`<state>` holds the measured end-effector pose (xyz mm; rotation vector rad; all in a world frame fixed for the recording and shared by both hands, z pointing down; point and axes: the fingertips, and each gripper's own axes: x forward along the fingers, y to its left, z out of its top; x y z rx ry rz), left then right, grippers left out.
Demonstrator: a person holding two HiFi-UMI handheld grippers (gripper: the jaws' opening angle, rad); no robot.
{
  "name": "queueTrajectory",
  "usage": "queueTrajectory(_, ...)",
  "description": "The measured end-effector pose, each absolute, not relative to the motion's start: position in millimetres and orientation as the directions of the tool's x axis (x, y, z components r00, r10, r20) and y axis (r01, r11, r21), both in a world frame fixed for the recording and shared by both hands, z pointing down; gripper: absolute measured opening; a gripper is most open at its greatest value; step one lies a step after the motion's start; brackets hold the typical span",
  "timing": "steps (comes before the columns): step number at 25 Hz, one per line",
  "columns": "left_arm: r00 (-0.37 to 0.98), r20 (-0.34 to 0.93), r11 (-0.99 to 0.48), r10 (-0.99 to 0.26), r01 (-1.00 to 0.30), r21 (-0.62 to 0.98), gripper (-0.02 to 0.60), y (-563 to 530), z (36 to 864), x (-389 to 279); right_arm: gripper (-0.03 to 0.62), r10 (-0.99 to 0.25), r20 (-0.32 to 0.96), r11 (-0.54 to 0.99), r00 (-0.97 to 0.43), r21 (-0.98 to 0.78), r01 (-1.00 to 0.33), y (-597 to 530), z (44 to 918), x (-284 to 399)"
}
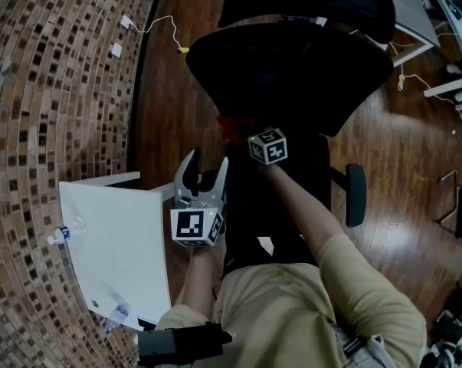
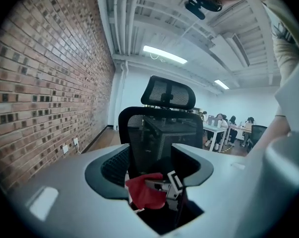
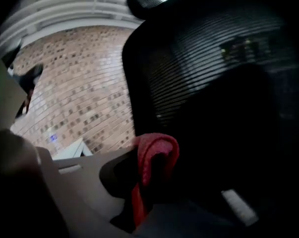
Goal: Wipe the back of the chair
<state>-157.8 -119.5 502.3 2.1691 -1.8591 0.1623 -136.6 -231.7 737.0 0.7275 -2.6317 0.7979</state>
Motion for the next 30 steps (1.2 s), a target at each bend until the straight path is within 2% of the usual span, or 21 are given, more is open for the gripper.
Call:
queueTrajectory(3,0.180,0.268,-0.138,-0.946,-0.976,0.167,0.242,-120.0,509.5,-152.1,0.029,-0.492,0.416,0.614,-0.765,-0.457,-0.644,-262.7,743.2,-50.5)
queueTrajectory(7,0.232,0.260,-0.187,-0.937,-0.964,0.187,0.242,-126.4,511.9,-133.1,0.031,-0.531,0.569,0.586,-0.628,-0.288,-0.757,-281.8,771.3,87.3)
queueTrajectory(9,0.250,0.261,-0.204,-0.932,-0.960,0.192,0.242,-131.1,513.6,-123.1,0.031,-0.524,0.618,0.606,-0.585,-0.212,-0.767,-289.2,773.3,135.3)
queueTrajectory(13,0.275,0.266,-0.226,-0.924,-0.954,0.198,0.242,-137.1,518.2,-108.9,0.031,-0.502,0.664,0.677,-0.554,-0.096,-0.729,-295.4,772.1,163.3)
queueTrajectory(19,0.245,0.262,-0.201,-0.933,-0.962,0.186,0.242,-129.9,510.1,-118.8,0.031,-0.554,0.715,0.658,-0.427,0.061,-0.751,-290.2,774.9,176.6)
queueTrajectory(21,0.206,0.258,-0.162,-0.944,-0.970,0.180,0.243,-124.9,506.0,-135.5,0.029,-0.541,0.736,0.653,-0.407,0.062,-0.755,-277.6,781.3,166.4)
queueTrajectory(23,0.182,0.256,-0.137,-0.949,-0.973,0.184,0.244,-119.0,505.4,-149.1,0.029,-0.449,0.749,0.742,-0.487,0.009,-0.671,-247.6,789.9,118.0)
queueTrajectory(25,0.173,0.267,-0.125,-0.948,-0.975,0.186,0.244,-113.8,509.0,-158.3,0.029,-0.330,0.723,0.866,-0.607,-0.024,-0.500,-212.0,788.6,36.5)
queueTrajectory(27,0.166,0.279,-0.116,-0.946,-0.976,0.186,0.244,-111.5,512.4,-165.3,0.029,-0.248,0.658,0.928,-0.711,-0.051,-0.370,-189.2,775.4,-51.9)
queueTrajectory(30,0.157,0.288,-0.107,-0.945,-0.977,0.182,0.244,-108.1,513.9,-168.9,0.029,-0.195,0.548,0.940,-0.813,-0.133,-0.316,-178.2,755.3,-152.5)
